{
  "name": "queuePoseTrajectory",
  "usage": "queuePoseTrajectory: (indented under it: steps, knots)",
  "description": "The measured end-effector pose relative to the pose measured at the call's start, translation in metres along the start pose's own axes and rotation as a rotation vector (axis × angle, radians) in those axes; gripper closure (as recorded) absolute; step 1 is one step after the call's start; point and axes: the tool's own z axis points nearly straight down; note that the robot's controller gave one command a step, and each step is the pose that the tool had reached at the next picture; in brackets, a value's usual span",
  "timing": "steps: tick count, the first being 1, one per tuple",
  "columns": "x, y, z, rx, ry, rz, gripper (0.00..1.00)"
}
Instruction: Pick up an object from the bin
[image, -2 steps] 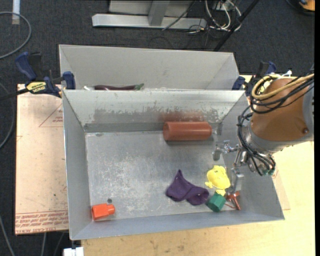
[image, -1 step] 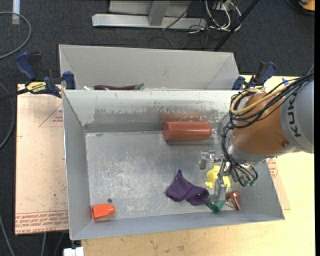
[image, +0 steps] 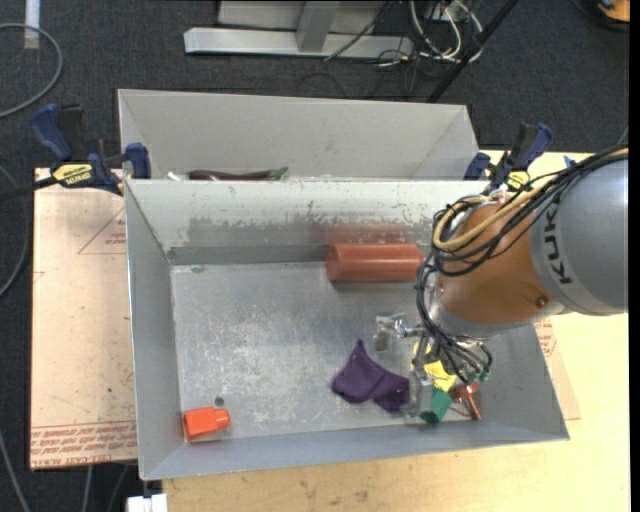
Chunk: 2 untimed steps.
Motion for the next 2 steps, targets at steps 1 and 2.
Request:
queuePoseTrajectory:
  steps: [1,2]
  knots:
    - [0.0040,-0.0009,0.0156,0.006,0.001,0.174,1.00]
    - [0.0039,-0.0008,0.0155,0.006,0.001,0.174,1.00]
